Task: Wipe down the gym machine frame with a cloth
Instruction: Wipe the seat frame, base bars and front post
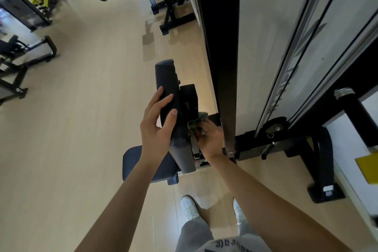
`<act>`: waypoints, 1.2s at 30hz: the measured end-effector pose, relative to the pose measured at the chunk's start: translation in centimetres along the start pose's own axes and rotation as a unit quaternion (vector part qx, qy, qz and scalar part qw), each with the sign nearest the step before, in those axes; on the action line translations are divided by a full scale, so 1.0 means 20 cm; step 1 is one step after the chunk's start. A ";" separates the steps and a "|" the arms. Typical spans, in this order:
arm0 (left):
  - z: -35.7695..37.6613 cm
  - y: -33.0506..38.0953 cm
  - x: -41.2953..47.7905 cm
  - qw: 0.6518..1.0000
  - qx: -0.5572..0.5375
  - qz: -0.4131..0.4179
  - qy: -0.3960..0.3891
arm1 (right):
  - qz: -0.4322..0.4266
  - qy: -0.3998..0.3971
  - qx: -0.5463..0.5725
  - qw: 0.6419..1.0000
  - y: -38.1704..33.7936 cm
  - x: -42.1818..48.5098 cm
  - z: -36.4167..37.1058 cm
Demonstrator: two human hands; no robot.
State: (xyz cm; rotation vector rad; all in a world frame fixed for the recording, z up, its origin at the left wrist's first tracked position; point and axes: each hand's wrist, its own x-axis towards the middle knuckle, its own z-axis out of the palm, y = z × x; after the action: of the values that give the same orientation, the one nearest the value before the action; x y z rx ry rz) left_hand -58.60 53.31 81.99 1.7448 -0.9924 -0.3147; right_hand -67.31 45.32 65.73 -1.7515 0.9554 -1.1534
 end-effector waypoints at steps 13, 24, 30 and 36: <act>0.02 0.00 0.00 1.000 -0.011 -0.001 0.014 | 0.167 -0.086 -0.069 0.980 0.22 -0.23 -0.10; 0.02 -0.01 0.01 1.000 -0.010 0.006 0.012 | -0.012 -0.112 -0.177 0.978 0.16 -0.07 0.00; 0.01 -0.01 0.01 1.000 -0.006 0.005 0.012 | 0.008 -0.174 -0.285 0.942 0.16 -0.13 -0.04; 0.02 0.00 0.00 1.000 -0.009 0.005 0.018 | -0.011 -0.187 -0.323 0.928 0.19 -0.18 -0.03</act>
State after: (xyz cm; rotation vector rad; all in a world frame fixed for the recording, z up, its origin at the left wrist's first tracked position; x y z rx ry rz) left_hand -58.84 52.98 81.72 1.7238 -0.9691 -0.2851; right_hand -69.48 46.86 61.18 -2.3935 1.1499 -0.4881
